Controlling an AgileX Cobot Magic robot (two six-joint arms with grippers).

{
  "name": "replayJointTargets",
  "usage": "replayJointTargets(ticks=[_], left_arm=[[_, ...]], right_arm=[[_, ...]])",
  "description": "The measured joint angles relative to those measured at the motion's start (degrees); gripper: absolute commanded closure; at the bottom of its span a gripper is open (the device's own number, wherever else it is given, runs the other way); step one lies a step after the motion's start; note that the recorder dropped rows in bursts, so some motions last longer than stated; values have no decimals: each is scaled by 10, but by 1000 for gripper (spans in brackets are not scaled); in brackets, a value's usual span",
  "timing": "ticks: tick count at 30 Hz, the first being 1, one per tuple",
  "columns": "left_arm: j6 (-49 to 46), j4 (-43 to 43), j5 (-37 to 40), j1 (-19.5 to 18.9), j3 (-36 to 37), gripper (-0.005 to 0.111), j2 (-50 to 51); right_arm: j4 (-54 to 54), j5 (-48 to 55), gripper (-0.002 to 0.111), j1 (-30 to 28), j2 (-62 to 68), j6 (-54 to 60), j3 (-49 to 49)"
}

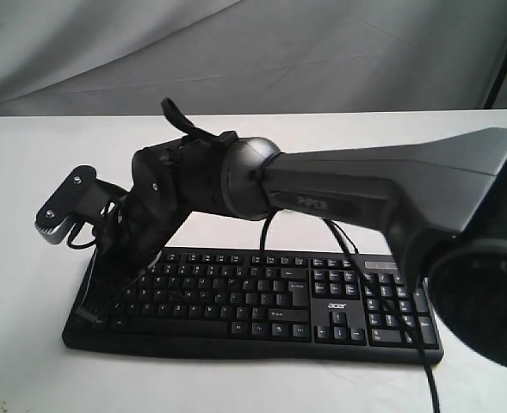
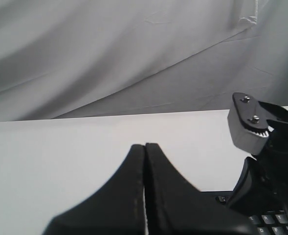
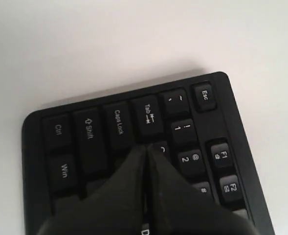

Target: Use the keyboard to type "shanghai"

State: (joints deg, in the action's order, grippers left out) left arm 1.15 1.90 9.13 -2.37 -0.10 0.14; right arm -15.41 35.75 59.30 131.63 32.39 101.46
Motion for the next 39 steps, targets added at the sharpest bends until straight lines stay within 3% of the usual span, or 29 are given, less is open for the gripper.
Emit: replayJointTargets(ticks=[39], left_arm=[[0, 0, 0, 0, 0, 107, 0]], right_arm=[[-19, 22, 108, 6, 35, 39, 30]])
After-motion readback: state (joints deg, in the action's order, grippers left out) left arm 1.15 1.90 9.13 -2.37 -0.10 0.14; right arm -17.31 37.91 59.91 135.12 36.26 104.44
